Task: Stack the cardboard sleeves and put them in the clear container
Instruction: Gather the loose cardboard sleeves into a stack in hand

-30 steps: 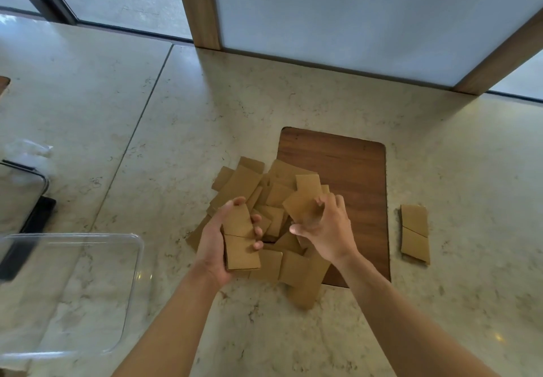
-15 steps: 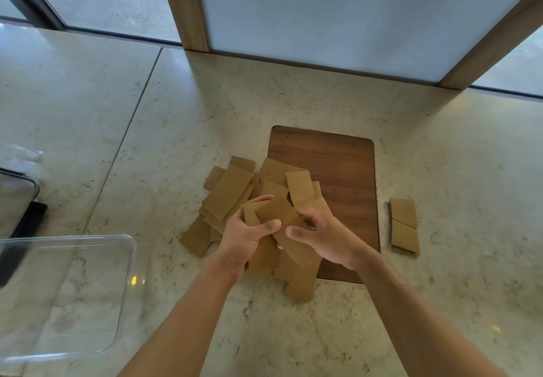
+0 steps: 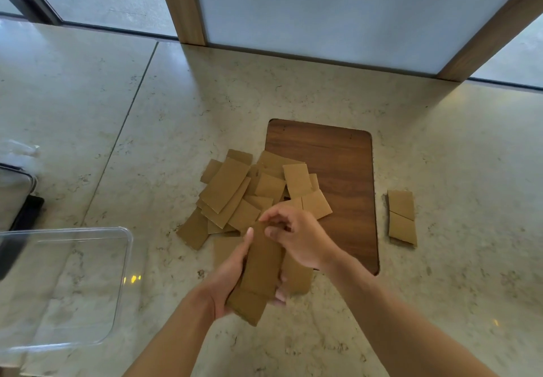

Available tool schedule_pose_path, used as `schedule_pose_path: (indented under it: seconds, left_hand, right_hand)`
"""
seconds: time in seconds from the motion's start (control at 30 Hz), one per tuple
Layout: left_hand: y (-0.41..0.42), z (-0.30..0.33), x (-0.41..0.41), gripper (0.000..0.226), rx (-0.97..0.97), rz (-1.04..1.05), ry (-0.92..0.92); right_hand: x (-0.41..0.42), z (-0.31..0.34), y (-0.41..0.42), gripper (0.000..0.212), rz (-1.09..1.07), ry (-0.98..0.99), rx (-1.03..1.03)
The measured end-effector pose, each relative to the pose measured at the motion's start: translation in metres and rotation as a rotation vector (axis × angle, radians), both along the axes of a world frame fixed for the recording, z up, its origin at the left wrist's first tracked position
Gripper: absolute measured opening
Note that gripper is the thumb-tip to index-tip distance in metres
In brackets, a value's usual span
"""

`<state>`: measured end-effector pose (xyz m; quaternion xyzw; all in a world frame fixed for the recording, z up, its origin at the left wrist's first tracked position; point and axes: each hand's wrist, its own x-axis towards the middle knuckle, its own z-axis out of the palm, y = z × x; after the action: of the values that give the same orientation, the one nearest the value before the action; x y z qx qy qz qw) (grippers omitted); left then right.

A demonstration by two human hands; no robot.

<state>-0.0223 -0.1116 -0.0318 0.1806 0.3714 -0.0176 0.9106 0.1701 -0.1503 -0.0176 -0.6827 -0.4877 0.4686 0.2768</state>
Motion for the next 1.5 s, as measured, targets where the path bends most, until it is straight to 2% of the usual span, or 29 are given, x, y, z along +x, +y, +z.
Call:
schedule_pose_path:
  seconds: [0.07,0.13,0.2,0.23,0.27,0.33,0.37,0.4,0.47,0.5,0.57,0.63,0.7,0.77,0.83,0.9,0.97,1.0,1.07,1.17,1.2,1.27,1.33,1.4,1.5]
  left_hand:
    - [-0.009,-0.009,-0.007,0.084,-0.047,0.065,-0.001]
    - [-0.017,-0.014,-0.010,0.070,-0.049,0.133,0.029]
    - [-0.020,-0.018,-0.012,0.055,-0.045,0.206,0.037]
    - [-0.020,-0.017,-0.012,0.056,-0.045,0.248,0.007]
    - [-0.019,-0.018,-0.012,0.061,-0.036,0.290,-0.041]
    - [-0.014,-0.015,-0.011,0.072,0.002,0.356,-0.099]
    - [-0.011,-0.013,-0.009,0.072,0.003,0.391,-0.099]
    - [-0.009,-0.010,-0.007,0.067,-0.007,0.435,-0.093]
    - [-0.003,-0.004,0.000,0.042,-0.023,0.506,-0.061]
    - [0.001,-0.001,0.003,0.027,-0.019,0.527,-0.025]
    - [0.010,0.000,0.011,0.014,0.010,0.537,0.068]
    - [0.019,0.002,0.018,0.025,0.083,0.514,0.126]
    - [0.026,0.005,0.025,0.039,0.162,0.445,0.140]
    - [0.030,0.008,0.033,0.056,0.238,0.310,0.169]
    - [0.030,0.011,0.041,0.065,0.306,0.107,0.161]
    - [0.024,0.012,0.045,0.059,0.270,-0.008,0.004]
    - [0.018,0.011,0.042,0.051,0.191,-0.023,-0.127]
    - [0.016,0.008,0.037,0.049,0.174,-0.024,-0.161]
    - [0.011,0.002,0.029,0.056,0.171,-0.021,-0.165]
    - [0.002,-0.009,0.019,0.075,0.074,0.130,-0.125]
    - [0.000,-0.011,0.015,0.073,0.025,0.220,-0.118]
    - [-0.003,-0.013,0.009,0.057,-0.072,0.395,-0.080]
    - [-0.006,-0.013,0.005,0.037,-0.097,0.476,-0.024]
    - [-0.005,-0.012,0.004,0.026,-0.080,0.490,0.004]
    - [-0.003,-0.007,0.006,0.029,-0.012,0.427,0.018]
  right_hand:
    - [-0.008,-0.004,-0.003,0.017,0.009,-0.058,0.026]
    - [-0.002,-0.009,-0.006,0.023,0.075,-0.093,0.008]
    - [0.007,-0.012,-0.008,0.023,0.172,-0.056,-0.081]
    - [0.012,-0.013,-0.009,0.023,0.187,-0.048,-0.101]
    - [0.017,-0.015,-0.009,0.023,0.145,-0.077,-0.072]
    - [0.029,-0.022,-0.007,0.025,-0.144,-0.319,0.067]
    - [0.037,-0.025,-0.005,0.030,-0.319,-0.483,0.078]
    - [0.043,-0.027,-0.001,0.048,-0.445,-0.602,-0.028]
    - [0.049,-0.031,0.002,0.085,-0.444,-0.690,-0.336]
    - [0.051,-0.034,0.003,0.088,-0.411,-0.690,-0.374]
    - [0.057,-0.036,0.006,0.068,-0.508,-0.572,-0.285]
    - [0.068,-0.030,0.008,0.039,-0.762,-0.306,-0.125]
    - [0.077,-0.020,0.005,0.020,-0.853,-0.040,0.000]
    - [0.072,-0.006,0.001,0.010,-0.646,0.195,0.035]
    - [0.055,0.005,-0.003,0.012,-0.290,0.260,-0.032]
    - [0.036,0.004,-0.007,0.014,-0.065,0.276,-0.114]
    - [0.027,0.000,-0.012,0.023,-0.026,0.358,-0.156]
    - [0.026,-0.002,-0.015,0.031,-0.001,0.315,-0.133]
    - [0.028,-0.013,-0.025,0.043,0.052,0.093,-0.030]
    - [0.029,-0.030,-0.046,0.045,-0.235,-0.190,-0.015]
    - [0.026,-0.034,-0.054,0.055,-0.281,-0.297,-0.063]
    - [0.018,-0.041,-0.069,0.088,-0.195,-0.506,-0.160]
    - [0.015,-0.046,-0.082,0.102,-0.160,-0.544,-0.162]
    - [0.020,-0.047,-0.086,0.086,-0.261,-0.380,-0.150]
    - [0.040,-0.038,-0.086,0.020,-0.396,-0.135,-0.171]
